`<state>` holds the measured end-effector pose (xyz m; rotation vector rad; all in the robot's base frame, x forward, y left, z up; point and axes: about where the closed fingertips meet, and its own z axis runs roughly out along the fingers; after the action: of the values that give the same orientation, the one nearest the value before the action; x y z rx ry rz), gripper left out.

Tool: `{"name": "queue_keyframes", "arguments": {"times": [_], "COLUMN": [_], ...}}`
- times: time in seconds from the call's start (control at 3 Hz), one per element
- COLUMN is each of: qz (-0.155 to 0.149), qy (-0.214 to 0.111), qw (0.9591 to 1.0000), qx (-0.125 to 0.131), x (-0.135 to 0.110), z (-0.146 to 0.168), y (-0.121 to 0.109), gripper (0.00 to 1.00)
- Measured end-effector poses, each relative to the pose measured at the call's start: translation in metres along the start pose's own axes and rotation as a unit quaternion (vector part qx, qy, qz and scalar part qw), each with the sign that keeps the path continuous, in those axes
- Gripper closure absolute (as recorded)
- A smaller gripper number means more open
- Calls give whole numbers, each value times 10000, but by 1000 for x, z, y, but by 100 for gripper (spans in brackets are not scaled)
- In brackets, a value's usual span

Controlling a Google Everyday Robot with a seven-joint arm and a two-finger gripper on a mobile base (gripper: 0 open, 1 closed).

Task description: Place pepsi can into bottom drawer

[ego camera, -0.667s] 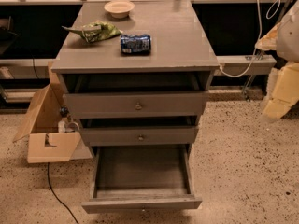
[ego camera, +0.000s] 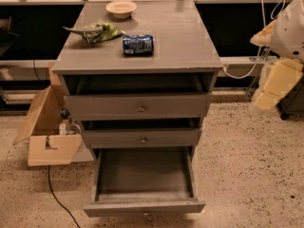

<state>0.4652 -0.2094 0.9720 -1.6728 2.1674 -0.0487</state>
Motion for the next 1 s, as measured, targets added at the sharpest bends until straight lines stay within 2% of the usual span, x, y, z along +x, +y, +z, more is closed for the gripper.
{"name": "queue_keyframes", "arguments": {"times": [0.33,0.67,1.0], "qz": [-118,-439,-435], "qy": [-506,-976,-967], "qw": [9986,9941,9942], "qx": [90,-172,-166], "x": [-28,-64,-63], "z": [29,66,65], "y": [-35,-65,-64], "gripper": [0,0,0]}}
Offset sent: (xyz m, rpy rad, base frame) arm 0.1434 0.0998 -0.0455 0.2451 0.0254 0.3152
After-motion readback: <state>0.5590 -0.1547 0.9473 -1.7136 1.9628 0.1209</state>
